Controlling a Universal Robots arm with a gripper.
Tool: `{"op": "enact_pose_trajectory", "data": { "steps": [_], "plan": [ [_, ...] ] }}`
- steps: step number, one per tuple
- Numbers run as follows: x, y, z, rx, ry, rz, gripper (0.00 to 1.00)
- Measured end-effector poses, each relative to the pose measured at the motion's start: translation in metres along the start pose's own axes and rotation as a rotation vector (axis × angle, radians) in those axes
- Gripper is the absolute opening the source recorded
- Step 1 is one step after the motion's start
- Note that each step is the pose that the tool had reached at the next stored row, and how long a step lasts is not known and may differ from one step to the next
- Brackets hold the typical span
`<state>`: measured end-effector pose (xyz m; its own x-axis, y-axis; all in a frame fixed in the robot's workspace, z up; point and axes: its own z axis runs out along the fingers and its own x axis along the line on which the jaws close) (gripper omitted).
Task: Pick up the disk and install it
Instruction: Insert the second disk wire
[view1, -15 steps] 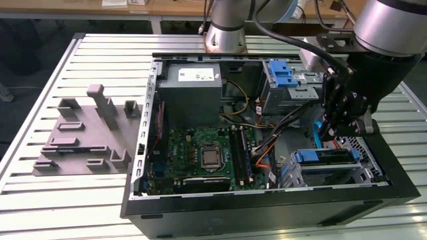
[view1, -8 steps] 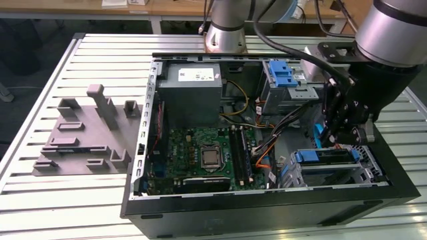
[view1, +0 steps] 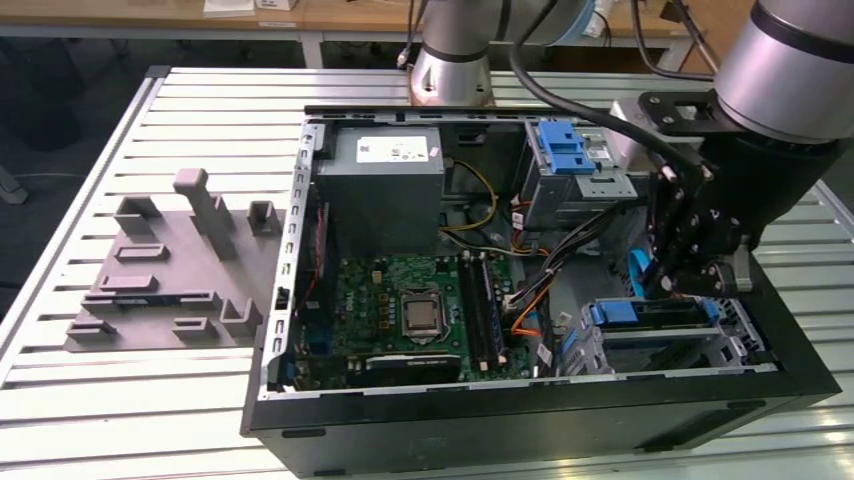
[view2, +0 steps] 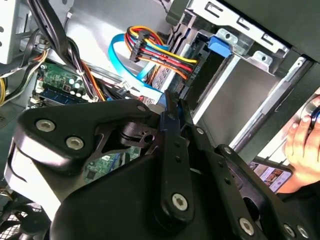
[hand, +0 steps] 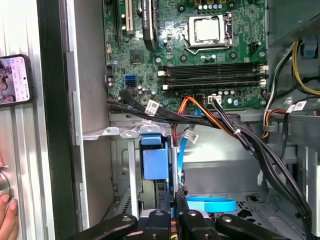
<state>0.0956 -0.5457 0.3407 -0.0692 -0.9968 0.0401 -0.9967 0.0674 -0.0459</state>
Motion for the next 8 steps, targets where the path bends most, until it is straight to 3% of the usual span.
{"op": "enact_pose_trajectory", "data": {
  "steps": [8],
  "plan": [
    [0.0041,-0.0003,0.0031,0.0103,-0.0062,0.0,0.16]
  ]
}}
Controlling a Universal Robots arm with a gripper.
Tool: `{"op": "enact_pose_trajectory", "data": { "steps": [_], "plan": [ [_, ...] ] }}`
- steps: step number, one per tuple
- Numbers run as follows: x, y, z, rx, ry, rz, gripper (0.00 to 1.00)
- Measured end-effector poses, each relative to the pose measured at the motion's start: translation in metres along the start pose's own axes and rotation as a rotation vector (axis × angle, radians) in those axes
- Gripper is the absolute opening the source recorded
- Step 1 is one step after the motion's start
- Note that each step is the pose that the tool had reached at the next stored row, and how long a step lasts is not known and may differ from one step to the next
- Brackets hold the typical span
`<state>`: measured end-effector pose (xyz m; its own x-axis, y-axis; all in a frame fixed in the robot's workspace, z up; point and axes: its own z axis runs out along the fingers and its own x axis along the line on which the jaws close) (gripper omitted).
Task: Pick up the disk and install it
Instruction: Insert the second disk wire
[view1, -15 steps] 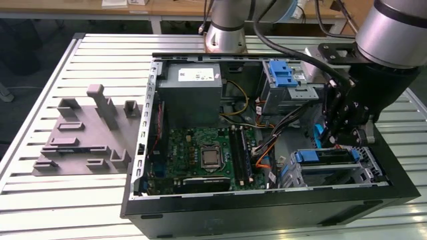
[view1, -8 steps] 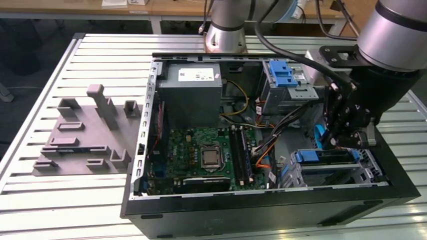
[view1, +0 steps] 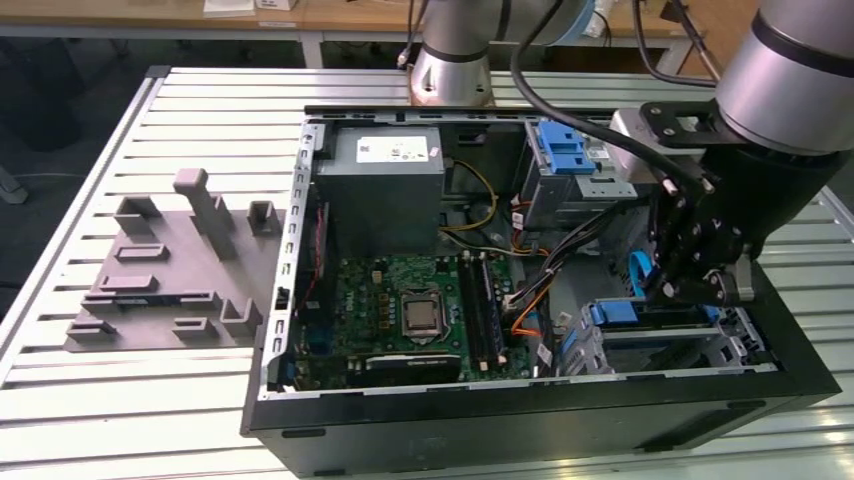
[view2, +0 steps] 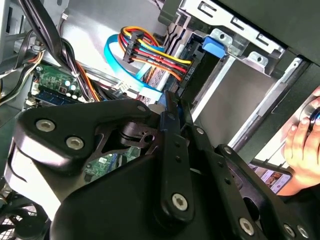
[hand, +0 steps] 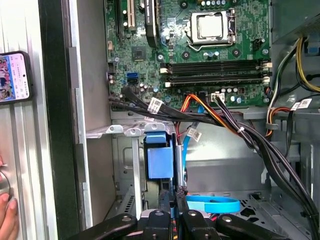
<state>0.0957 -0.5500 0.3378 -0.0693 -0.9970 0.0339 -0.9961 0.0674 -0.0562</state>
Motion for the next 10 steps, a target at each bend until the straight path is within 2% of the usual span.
{"op": "enact_pose_trajectory", "data": {
  "steps": [2,10],
  "plan": [
    [0.0,0.0001,0.0005,0.0025,-0.0014,0.0,0.16],
    [0.0,-0.0025,0.0023,0.0026,-0.003,0.0,0.16]
  ]
}}
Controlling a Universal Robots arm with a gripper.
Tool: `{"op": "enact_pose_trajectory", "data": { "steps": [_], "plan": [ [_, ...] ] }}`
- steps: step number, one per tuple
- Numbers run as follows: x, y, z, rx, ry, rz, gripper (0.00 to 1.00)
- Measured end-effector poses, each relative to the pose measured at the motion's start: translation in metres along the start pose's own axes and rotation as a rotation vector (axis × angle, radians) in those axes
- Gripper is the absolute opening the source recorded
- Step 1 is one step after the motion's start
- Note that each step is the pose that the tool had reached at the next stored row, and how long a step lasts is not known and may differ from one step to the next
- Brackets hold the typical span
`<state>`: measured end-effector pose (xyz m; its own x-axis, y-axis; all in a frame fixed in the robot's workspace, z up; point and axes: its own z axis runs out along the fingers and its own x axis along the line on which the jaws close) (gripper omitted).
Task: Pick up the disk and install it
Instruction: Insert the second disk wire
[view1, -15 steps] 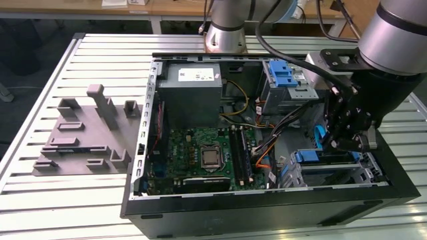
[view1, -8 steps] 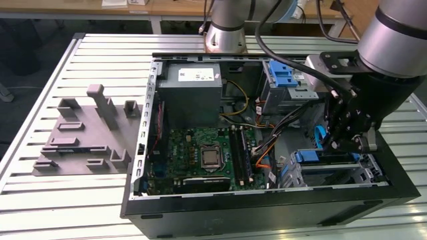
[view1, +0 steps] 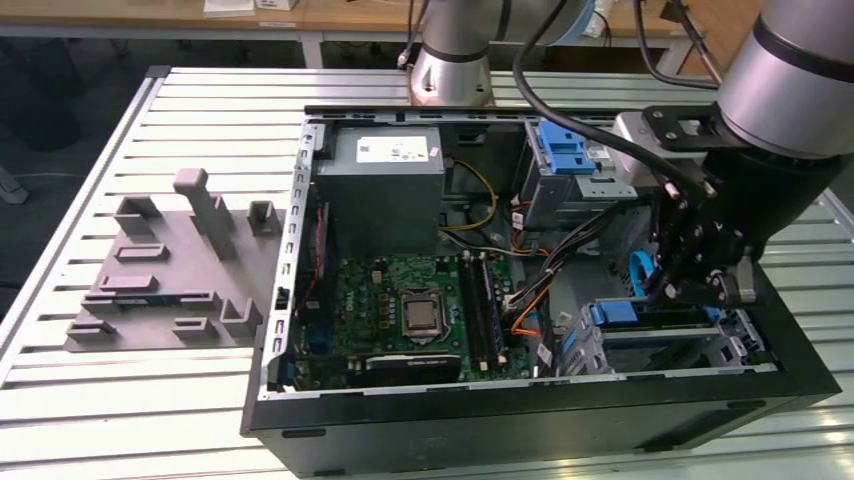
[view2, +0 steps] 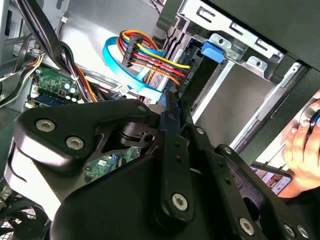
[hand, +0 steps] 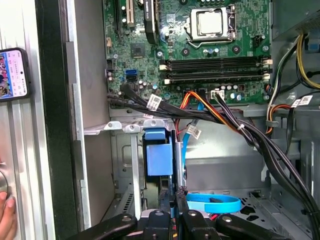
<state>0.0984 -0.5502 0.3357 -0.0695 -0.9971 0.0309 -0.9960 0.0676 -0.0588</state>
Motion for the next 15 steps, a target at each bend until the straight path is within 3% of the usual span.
{"op": "enact_pose_trajectory", "data": {
  "steps": [15],
  "plan": [
    [0.0026,-0.0021,0.0021,-0.0003,-0.0042,0.0,0.16]
  ]
}}
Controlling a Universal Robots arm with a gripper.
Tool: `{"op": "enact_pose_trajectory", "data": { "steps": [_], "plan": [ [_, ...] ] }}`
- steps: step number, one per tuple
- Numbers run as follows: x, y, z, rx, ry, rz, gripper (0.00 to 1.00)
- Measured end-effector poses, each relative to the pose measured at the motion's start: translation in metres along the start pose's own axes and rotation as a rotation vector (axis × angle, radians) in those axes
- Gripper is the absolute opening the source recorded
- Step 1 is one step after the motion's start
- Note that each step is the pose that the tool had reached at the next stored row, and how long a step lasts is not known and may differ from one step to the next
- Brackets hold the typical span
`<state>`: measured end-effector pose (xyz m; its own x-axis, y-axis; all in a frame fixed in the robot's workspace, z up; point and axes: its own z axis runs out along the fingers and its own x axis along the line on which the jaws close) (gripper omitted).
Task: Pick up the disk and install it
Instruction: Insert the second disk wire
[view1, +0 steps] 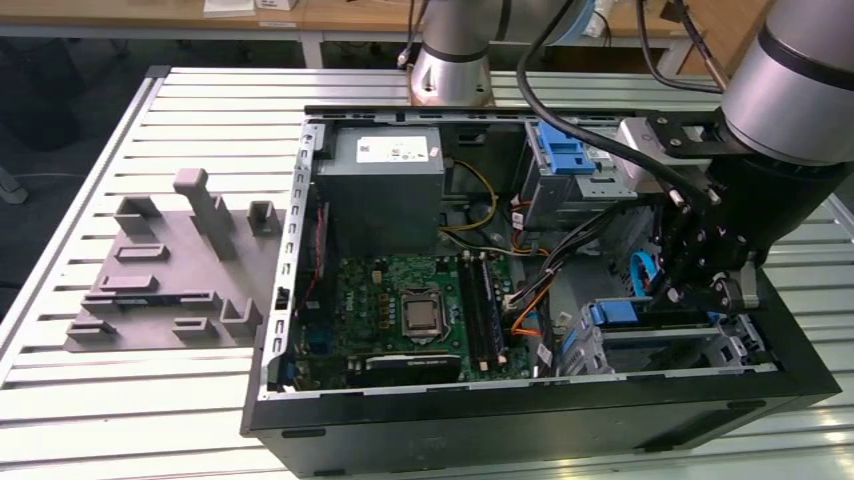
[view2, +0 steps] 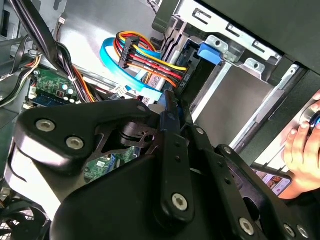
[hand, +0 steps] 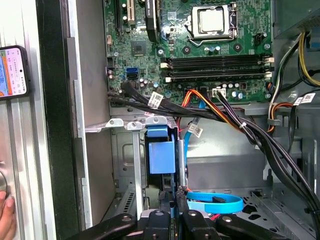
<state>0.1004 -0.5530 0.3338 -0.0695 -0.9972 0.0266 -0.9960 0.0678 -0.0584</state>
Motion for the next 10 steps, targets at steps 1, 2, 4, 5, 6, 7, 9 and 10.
{"op": "enact_pose_trajectory", "data": {
  "steps": [1,2,4,5,6,7,9,10],
  "plan": [
    [0.0,0.0,0.0001,0.0,0.0001,0.0,0.16],
    [0.0,0.0,0.0002,0.0,-0.0001,0.0,0.16],
    [0.0,0.0,0.0001,0.0,-0.0003,0.0,0.16],
    [0.0001,0.0,-0.0001,-0.0001,-0.0005,0.0,0.16],
    [0.0001,0.0,-0.0004,0.0,-0.0004,0.0,0.16],
    [0.0001,-0.0001,-0.0006,0.0,-0.0003,0.0,0.16],
    [0.0,0.0,-0.0008,0.0,-0.0002,0.0,0.16],
    [0.0001,-0.0001,-0.0009,0.0,-0.0001,0.0,0.16]
  ]
}}
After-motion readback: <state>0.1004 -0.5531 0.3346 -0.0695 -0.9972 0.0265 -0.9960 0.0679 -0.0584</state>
